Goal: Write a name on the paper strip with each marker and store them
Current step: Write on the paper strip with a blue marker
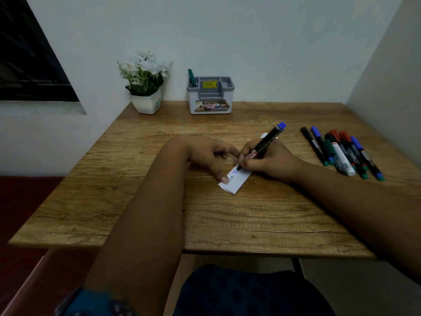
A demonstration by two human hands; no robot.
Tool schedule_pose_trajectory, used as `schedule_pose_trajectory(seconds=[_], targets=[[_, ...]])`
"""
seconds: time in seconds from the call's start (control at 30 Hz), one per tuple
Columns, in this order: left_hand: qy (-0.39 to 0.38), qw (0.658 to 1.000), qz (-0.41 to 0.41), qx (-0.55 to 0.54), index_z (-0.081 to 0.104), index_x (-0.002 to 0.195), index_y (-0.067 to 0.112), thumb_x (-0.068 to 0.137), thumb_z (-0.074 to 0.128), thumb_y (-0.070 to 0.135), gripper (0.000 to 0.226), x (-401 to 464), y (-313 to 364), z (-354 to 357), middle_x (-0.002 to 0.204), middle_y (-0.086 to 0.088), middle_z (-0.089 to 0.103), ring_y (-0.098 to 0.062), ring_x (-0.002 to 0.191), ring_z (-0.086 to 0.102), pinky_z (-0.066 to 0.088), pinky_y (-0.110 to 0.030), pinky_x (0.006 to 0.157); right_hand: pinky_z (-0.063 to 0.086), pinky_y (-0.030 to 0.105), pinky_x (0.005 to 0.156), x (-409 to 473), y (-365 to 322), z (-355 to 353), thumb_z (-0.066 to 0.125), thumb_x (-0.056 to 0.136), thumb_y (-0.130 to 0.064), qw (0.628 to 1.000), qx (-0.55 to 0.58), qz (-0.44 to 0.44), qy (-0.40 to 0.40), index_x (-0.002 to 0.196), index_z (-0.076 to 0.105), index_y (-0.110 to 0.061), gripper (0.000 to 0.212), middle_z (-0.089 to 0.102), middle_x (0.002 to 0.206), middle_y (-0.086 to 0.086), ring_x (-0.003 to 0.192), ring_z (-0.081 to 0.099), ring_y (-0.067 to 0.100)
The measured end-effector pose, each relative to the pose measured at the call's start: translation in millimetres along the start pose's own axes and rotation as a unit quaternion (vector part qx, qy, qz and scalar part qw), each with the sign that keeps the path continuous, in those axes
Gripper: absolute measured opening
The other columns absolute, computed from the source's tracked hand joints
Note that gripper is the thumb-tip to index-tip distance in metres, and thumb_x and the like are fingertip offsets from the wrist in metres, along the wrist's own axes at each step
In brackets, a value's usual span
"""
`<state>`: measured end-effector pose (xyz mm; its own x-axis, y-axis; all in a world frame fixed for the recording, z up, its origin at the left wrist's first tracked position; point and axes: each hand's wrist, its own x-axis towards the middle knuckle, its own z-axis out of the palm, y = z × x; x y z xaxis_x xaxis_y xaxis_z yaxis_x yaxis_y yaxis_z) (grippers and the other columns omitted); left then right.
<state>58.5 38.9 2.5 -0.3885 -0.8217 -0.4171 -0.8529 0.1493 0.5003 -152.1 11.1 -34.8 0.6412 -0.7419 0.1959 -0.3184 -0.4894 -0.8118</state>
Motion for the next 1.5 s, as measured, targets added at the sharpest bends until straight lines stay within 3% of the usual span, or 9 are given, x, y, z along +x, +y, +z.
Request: schedule_pose_trajectory(seconds=[0.13, 0.37, 0.7, 0.8, 0.97, 1.1, 1.2, 1.33, 1.5], targets=[[0.001, 1.0, -0.002, -0.01, 0.042, 0.119, 0.057, 0.071, 0.082, 0.04, 0.066, 0.5, 0.2, -0.2, 0.126, 0.013, 0.047, -0.012, 0.125, 0.042, 0.035, -0.035, 0.105, 0.056, 0.029, 0.079, 0.2, -1.2, -0.2, 0.071, 0.079, 0.0, 1.0, -0.022, -0.004, -0.008, 0.081, 0.074, -0.009, 0.01, 0.075, 0.085, 0.001, 0.087, 0.069, 0.01], [0.001, 1.0, -0.008, 0.007, 0.041, 0.131, 0.054, 0.069, 0.082, 0.043, 0.075, -0.8, 0.1, -1.0, 0.129, 0.012, 0.048, -0.013, 0.126, 0.042, 0.033, -0.042, 0.111, 0.052, 0.021, 0.075, 0.2, -2.4, -0.3, 0.071, 0.077, 0.001, 0.999, -0.031, 0.001, -0.01, 0.081, 0.074, -0.008, 0.01, 0.074, 0.081, -0.002, 0.081, 0.067, 0.004], [-0.004, 1.0, -0.008, 0.005, 0.039, 0.119, 0.058, 0.071, 0.081, 0.041, 0.067, -0.7, -0.7, -1.0, 0.126, 0.014, 0.047, -0.012, 0.127, 0.041, 0.033, -0.037, 0.108, 0.056, 0.03, 0.08, 0.1, -2.3, -0.4, 0.071, 0.076, 0.0, 1.0, -0.029, 0.007, -0.006, 0.077, 0.073, -0.015, 0.015, 0.074, 0.083, 0.0, 0.086, 0.068, 0.01], [-0.003, 1.0, -0.004, 0.007, 0.039, 0.119, 0.057, 0.07, 0.081, 0.042, 0.066, 0.0, -0.8, -1.2, 0.122, 0.014, 0.047, -0.013, 0.124, 0.043, 0.035, -0.038, 0.106, 0.055, 0.024, 0.077, 0.5, -1.1, 0.1, 0.07, 0.079, -0.002, 0.999, -0.032, 0.005, -0.003, 0.08, 0.073, -0.012, 0.011, 0.074, 0.083, 0.0, 0.085, 0.068, 0.008], [0.001, 1.0, 0.009, -0.003, 0.044, 0.114, 0.054, 0.071, 0.082, 0.039, 0.059, 2.5, -1.0, -1.3, 0.12, 0.008, 0.048, -0.012, 0.112, 0.047, 0.039, -0.034, 0.093, 0.049, 0.016, 0.068, 5.6, 3.8, -4.2, 0.066, 0.086, -0.003, 0.993, 0.097, 0.025, 0.068, 0.089, 0.07, -0.003, 0.005, 0.071, 0.081, 0.002, 0.076, 0.064, 0.004], [0.001, 1.0, 0.016, -0.017, 0.049, 0.107, 0.056, 0.065, 0.084, 0.045, 0.056, 4.3, -5.8, -1.2, 0.116, 0.011, 0.05, -0.012, 0.111, 0.049, 0.04, -0.034, 0.094, 0.053, 0.024, 0.076, 6.6, 4.3, -9.4, 0.07, 0.084, -0.001, 0.994, 0.097, 0.044, -0.001, 0.093, 0.07, 0.004, 0.01, 0.073, 0.094, 0.016, 0.087, 0.068, 0.016], [0.023, 0.999, 0.014, -0.047, 0.054, 0.119, 0.045, 0.077, 0.077, 0.045, 0.048, 5.9, -7.3, 1.3, 0.109, 0.011, 0.051, -0.004, 0.098, 0.049, 0.039, -0.03, 0.085, 0.054, 0.026, 0.078, 5.6, 5.5, -9.8, 0.066, 0.081, 0.006, 0.997, 0.063, 0.037, -0.015, 0.089, 0.073, -0.005, 0.015, 0.074, 0.09, 0.01, 0.086, 0.067, 0.013], [0.049, 0.999, 0.007, -0.018, 0.057, 0.111, 0.04, 0.08, 0.074, 0.044, 0.036, 11.2, -4.6, 5.8, 0.102, 0.011, 0.049, -0.003, 0.089, 0.048, 0.038, -0.027, 0.08, 0.052, 0.03, 0.076, 4.9, 6.5, -6.9, 0.067, 0.075, -0.01, 1.0, 0.005, 0.02, 0.002, 0.077, 0.073, -0.019, 0.011, 0.073, 0.08, -0.001, 0.082, 0.065, 0.009], [0.047, 0.999, 0.001, -0.017, 0.057, 0.102, 0.042, 0.077, 0.076, 0.045, 0.032, 14.1, -5.1, 5.5, 0.101, 0.011, 0.05, -0.006, 0.094, 0.05, 0.039, -0.032, 0.09, 0.05, 0.02, 0.071, 4.9, 4.7, -5.7, 0.067, 0.074, -0.016, 1.0, -0.028, 0.004, -0.003, 0.075, 0.071, -0.025, 0.009, 0.072, 0.078, -0.007, 0.078, 0.064, 0.003]])
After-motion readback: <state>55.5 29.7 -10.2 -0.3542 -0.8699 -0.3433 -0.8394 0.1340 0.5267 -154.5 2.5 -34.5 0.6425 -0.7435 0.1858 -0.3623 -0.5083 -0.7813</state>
